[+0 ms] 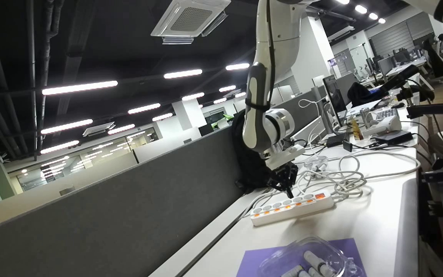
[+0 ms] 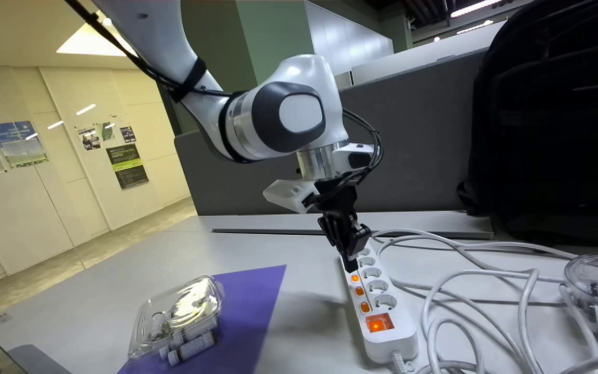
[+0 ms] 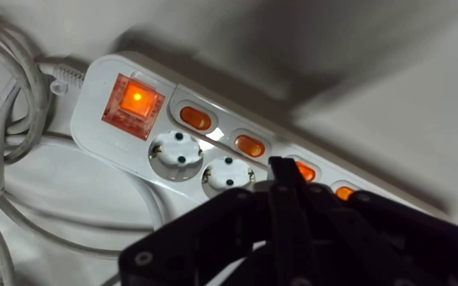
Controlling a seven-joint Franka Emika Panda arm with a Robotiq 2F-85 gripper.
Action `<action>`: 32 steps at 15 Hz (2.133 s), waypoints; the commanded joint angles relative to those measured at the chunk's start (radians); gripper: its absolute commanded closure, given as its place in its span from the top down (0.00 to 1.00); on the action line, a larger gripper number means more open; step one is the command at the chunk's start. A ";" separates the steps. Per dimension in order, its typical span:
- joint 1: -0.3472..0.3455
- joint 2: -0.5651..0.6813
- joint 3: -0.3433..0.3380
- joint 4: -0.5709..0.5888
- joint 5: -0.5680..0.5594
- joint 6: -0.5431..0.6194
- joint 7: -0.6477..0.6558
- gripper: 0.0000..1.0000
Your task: Turn off the fourth switch on the extension cable.
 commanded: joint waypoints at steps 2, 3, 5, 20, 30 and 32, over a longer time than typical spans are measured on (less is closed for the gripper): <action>-0.007 0.023 0.014 0.037 0.039 0.015 0.020 0.00; -0.007 0.029 0.016 0.043 0.044 0.014 0.021 0.00; -0.008 0.044 0.020 0.059 0.056 0.012 0.022 0.00; -0.006 0.104 0.023 0.111 0.081 -0.015 0.022 0.00; -0.010 0.110 0.018 0.109 0.092 -0.051 0.040 0.00; -0.014 0.113 0.020 0.110 0.099 -0.051 0.040 0.00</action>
